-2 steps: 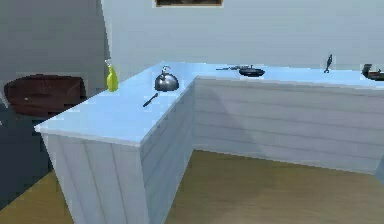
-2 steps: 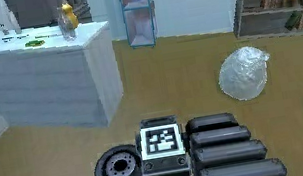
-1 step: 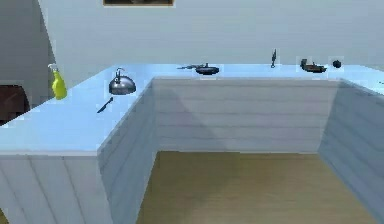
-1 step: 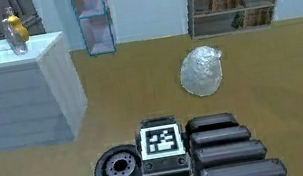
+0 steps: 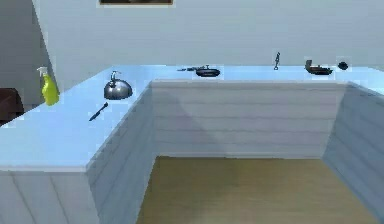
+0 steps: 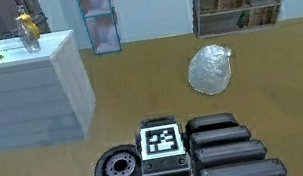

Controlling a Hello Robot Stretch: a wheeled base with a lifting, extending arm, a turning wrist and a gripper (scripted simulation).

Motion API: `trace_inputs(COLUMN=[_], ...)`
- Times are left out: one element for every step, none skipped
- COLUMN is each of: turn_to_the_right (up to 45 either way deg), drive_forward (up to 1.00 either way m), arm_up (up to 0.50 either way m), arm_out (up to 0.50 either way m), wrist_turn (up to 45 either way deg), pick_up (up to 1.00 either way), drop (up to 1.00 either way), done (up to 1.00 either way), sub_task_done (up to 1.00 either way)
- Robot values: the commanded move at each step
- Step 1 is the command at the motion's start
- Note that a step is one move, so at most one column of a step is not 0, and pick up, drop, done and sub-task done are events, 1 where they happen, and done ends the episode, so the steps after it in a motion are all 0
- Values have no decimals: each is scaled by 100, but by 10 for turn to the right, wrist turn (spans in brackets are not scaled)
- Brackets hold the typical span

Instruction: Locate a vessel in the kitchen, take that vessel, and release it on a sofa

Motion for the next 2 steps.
trace_inputs(turn_to_the_right=[-450,-390], drive_forward=[0,0], arm_up=[0,0], arm_out=[0,0], wrist_turn=[0,0], pick_up=[0,0], drop=[0,0], done=[0,0], sub_task_done=[0,0])
